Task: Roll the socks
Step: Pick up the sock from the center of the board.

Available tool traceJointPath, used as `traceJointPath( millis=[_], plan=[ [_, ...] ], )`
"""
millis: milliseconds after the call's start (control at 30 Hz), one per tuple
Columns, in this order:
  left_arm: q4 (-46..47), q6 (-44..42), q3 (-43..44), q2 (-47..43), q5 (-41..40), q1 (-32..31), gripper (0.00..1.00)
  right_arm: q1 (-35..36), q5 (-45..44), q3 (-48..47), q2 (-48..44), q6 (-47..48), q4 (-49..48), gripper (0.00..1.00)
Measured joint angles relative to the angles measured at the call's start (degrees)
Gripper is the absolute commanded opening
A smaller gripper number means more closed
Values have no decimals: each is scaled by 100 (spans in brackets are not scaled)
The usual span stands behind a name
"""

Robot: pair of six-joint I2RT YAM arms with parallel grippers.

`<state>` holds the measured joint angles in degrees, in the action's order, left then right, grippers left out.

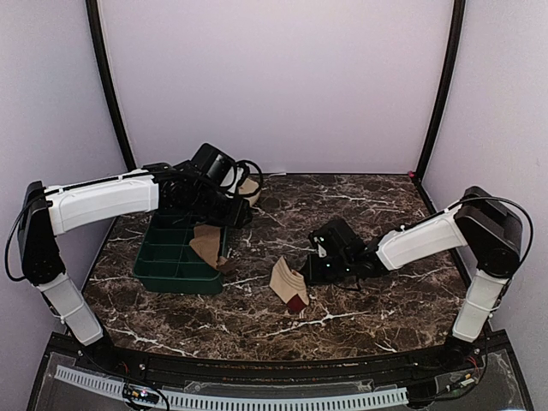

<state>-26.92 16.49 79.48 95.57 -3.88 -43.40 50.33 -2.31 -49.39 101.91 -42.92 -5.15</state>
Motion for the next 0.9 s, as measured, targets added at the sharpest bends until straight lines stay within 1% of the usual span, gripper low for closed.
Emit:
traceJointPath(
  millis=[67, 133, 300, 400, 533, 733, 800, 900],
  plan=[
    [0, 0, 0, 0, 0, -4, 47, -11, 28, 0, 7, -37, -22, 10],
    [0, 0, 0, 0, -4, -13, 47, -15, 39, 2, 7, -35, -42, 6],
    [0, -9, 0, 0, -24, -22, 47, -15, -15, 0, -61, 20, -42, 3],
    [0, -42, 0, 0, -52, -24, 47, -15, -214, -114, -267, 221, 295, 1],
    [-9, -85, 24, 0, -129, -24, 47, -63, -682, -723, -575, 680, 944, 0],
    [-20, -109, 184, 0, -249, -24, 47, -433, -1373, -1845, -909, 1478, 1558, 0],
    [-17, -107, 190, 0, -330, -24, 47, -503, -1563, -2090, -968, 1727, 1633, 0],
    [-20, -105, 190, 0, -470, -24, 48, -511, -1705, -2186, -1224, 2026, 1679, 0]
  ],
)
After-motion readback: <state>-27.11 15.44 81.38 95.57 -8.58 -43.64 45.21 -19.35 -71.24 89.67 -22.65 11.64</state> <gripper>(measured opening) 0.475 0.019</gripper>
